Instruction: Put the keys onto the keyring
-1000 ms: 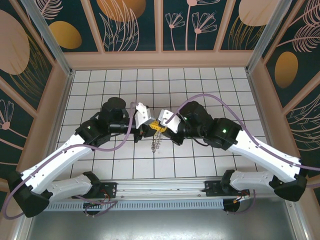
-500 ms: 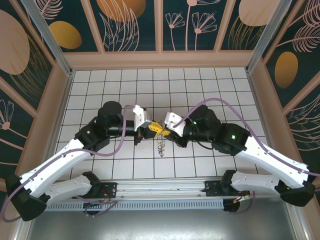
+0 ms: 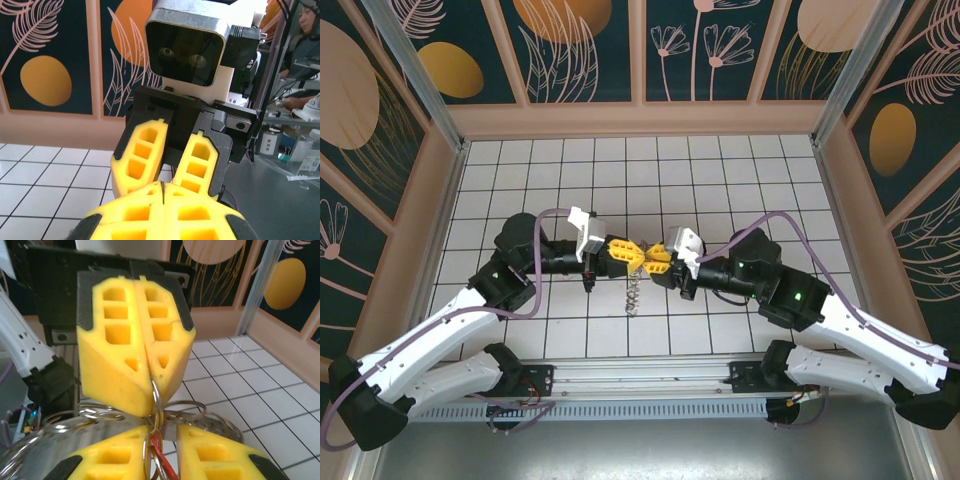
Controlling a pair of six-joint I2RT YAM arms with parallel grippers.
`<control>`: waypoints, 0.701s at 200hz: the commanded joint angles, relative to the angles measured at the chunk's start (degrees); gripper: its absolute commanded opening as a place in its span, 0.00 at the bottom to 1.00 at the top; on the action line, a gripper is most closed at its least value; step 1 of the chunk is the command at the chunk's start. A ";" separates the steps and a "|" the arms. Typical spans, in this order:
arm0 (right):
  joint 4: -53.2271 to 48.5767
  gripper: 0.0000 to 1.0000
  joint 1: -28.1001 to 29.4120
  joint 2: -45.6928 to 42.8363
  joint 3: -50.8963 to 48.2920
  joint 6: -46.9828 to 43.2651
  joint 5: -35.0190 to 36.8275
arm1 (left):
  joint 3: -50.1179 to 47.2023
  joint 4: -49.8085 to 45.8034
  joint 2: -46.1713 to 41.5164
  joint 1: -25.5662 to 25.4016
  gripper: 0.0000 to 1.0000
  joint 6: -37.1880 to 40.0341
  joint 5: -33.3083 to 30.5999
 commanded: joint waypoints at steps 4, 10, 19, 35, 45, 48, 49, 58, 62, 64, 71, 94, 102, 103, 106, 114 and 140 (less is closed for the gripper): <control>7.28 0.14 -0.32 -1.29 -1.47 1.19 0.14 | -1.00 8.80 -1.59 -0.31 0.00 -3.99 2.87; 7.46 0.12 -0.33 -1.36 -1.58 1.16 0.16 | -1.19 8.79 -1.64 -0.33 0.00 -4.02 2.75; 7.51 0.10 -0.28 -1.38 -1.58 1.06 0.46 | -1.13 8.26 -1.64 -0.33 0.00 -3.77 2.66; 7.82 0.06 -0.32 -1.88 -1.75 0.98 0.60 | 0.34 3.62 -1.12 -0.32 0.00 -1.43 2.49; 8.23 0.04 -0.31 -2.25 -2.03 1.04 0.52 | 1.66 -1.07 -0.74 -0.32 0.00 1.06 1.99; 8.27 0.04 -0.27 -2.33 -2.11 1.00 0.49 | 2.05 -2.37 -0.61 -0.27 0.00 1.82 1.80; 8.31 0.04 -0.30 -2.34 -2.15 0.99 0.46 | 2.19 -2.82 -0.57 -0.26 0.00 2.06 1.75; 8.19 0.04 -0.33 -2.53 -2.07 0.99 0.51 | 2.99 -6.30 -0.53 -0.33 0.00 4.04 1.29; 8.16 0.05 -0.31 -2.53 -2.05 0.99 0.59 | 3.36 -7.56 -0.53 -0.31 0.00 4.78 1.13; 8.04 0.05 -0.28 -2.57 -2.07 0.99 0.60 | 3.44 -8.14 -0.60 -0.33 0.00 5.18 1.02; 7.89 0.09 -0.32 -2.62 -1.94 1.03 0.60 | 3.91 -9.60 -0.67 -0.32 0.00 5.93 0.73; 7.53 0.21 -0.28 -2.70 -2.03 1.08 -0.16 | 4.62 -11.44 -0.61 -0.30 0.00 6.95 0.32; 7.31 0.22 -0.33 -2.70 -2.03 1.12 -0.57 | 4.62 -11.20 -0.52 -0.31 0.00 6.87 0.37; 7.31 0.22 -0.33 -2.70 -2.03 1.19 -0.60 | 4.61 -11.14 -0.48 -0.32 0.00 6.87 0.37; 7.23 0.22 -0.26 -2.70 -2.04 1.21 -0.74 | 4.69 -11.02 -0.45 -0.33 0.00 6.86 0.43; 6.98 0.22 -0.33 -2.73 -1.96 1.25 -0.98 | 4.70 -10.69 -0.32 -0.29 0.00 6.72 0.45; 6.77 0.16 -0.33 -3.32 -2.19 1.22 -0.85 | 5.04 -10.29 0.33 -0.29 0.00 6.67 1.09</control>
